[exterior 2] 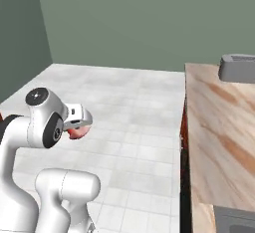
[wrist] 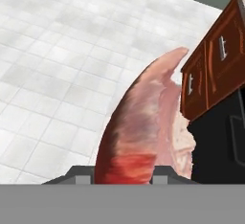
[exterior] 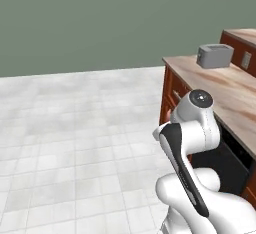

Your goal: Gather the sweet potato and avocado from the fridge and place them on a tray on the dining counter. Then gather the steak and fish from the fridge and place them on the other tray.

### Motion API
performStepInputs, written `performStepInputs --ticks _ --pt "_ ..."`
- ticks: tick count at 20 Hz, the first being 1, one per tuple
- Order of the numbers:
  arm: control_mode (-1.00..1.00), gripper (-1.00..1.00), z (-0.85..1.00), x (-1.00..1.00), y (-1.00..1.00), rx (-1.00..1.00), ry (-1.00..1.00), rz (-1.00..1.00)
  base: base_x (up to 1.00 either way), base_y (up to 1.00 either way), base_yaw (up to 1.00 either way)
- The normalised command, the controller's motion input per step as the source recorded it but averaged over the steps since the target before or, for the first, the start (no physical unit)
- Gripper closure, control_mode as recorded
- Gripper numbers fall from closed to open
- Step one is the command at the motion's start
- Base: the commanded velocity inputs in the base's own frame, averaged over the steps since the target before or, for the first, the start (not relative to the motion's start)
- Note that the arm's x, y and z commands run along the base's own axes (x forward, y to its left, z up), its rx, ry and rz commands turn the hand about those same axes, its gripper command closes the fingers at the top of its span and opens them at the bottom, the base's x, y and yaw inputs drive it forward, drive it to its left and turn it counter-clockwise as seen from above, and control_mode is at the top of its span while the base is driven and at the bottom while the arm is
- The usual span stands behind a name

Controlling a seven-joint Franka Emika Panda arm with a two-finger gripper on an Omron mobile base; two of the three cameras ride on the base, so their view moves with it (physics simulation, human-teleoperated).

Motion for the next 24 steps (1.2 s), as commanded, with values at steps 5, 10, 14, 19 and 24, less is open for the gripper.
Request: performStepInputs --ticks 5,10,14,19,24 --pt "1.0 1.0 0.0 0.0 0.0 0.0 0.0 0.0 1.0 -0.07 -0.17" --pt "1.0 1.0 0.0 0.0 0.0 0.0 0.0 0.0 1.0 0.0 -0.19" --pt "1.0 1.0 0.0 0.0 0.0 0.0 0.0 0.0 1.0 0.0 -0.2" --pt "1.0 1.0 0.0 0.0 0.0 0.0 0.0 0.0 1.0 0.0 -0.22" --pt "1.0 1.0 0.0 0.0 0.0 0.0 0.0 0.0 1.0 0.03 -0.25"
